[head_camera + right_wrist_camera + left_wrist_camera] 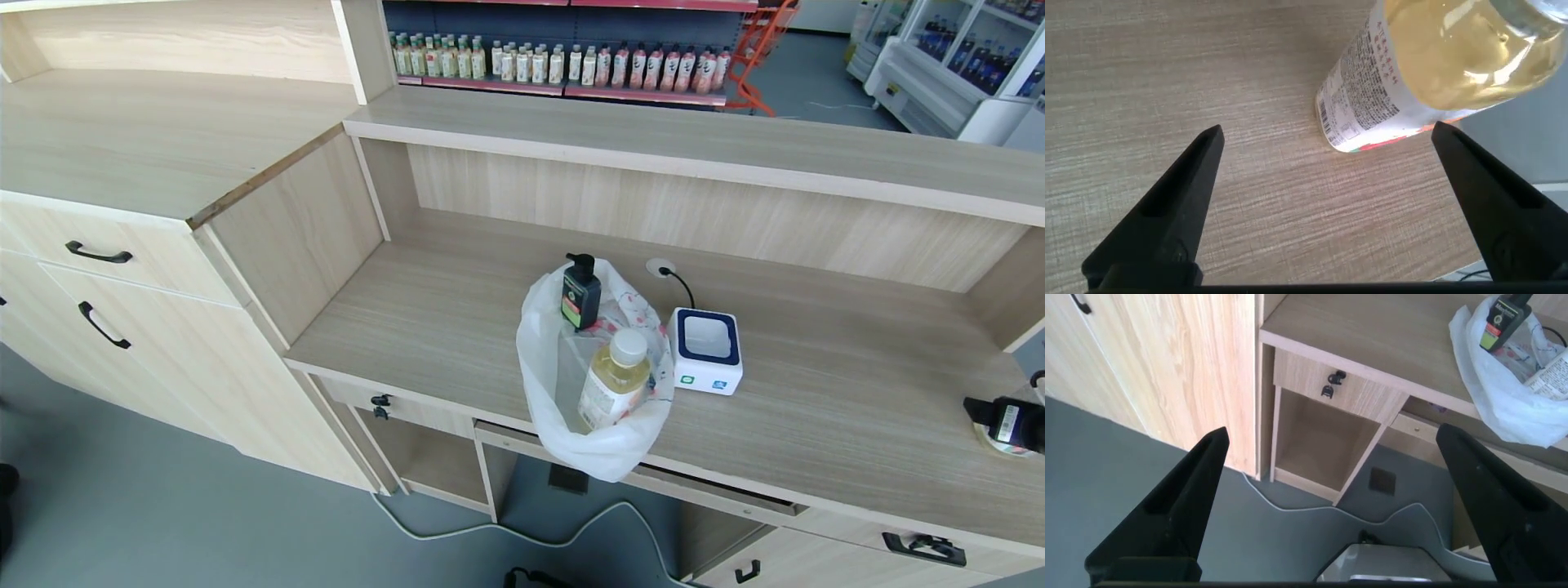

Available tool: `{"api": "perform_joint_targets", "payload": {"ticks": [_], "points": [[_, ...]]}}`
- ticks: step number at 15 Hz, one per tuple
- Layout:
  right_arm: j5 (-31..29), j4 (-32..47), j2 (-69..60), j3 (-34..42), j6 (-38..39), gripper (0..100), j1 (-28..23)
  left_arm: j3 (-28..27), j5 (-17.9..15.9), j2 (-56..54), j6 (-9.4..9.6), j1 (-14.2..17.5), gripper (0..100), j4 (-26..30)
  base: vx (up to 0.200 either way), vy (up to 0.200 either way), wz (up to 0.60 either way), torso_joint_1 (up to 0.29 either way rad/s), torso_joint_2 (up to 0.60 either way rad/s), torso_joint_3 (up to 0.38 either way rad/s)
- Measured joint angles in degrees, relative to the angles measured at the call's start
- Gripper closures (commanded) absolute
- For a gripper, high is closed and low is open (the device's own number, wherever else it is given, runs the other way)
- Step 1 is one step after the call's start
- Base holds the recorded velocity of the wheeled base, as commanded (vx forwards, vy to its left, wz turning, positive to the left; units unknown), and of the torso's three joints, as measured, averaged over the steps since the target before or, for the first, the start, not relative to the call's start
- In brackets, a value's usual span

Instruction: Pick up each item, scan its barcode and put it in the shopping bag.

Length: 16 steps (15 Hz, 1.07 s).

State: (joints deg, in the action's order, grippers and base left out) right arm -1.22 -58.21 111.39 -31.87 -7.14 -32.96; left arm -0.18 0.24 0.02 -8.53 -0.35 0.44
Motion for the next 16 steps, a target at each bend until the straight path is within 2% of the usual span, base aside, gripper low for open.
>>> {"api": "perform_joint_targets", "payload": {"ticks": [7, 12, 16], "points": [[-0.83, -3.95, 3.77, 0.37, -8.95, 0, -0.28, 0.00, 0.02, 0.00, -0.02, 0.00, 0, 0.00, 0.000, 0.000, 0.00, 0.000, 0.00, 0.000], [-2.77, -4.72, -0.37, 5.33, -9.30, 0, -1.79, 0.00, 0.05, 0.00, -0.02, 0.00, 0, 0.00, 0.000, 0.000, 0.00, 0.000, 0.00, 0.000], [-2.91, -6.70, -1.13, 4.83, -5.90, 0, -3.77, 0.00, 0.02, 0.00, -0.02, 0.00, 0, 0.00, 0.000, 0.000, 0.00, 0.000, 0.00, 0.000]]}}
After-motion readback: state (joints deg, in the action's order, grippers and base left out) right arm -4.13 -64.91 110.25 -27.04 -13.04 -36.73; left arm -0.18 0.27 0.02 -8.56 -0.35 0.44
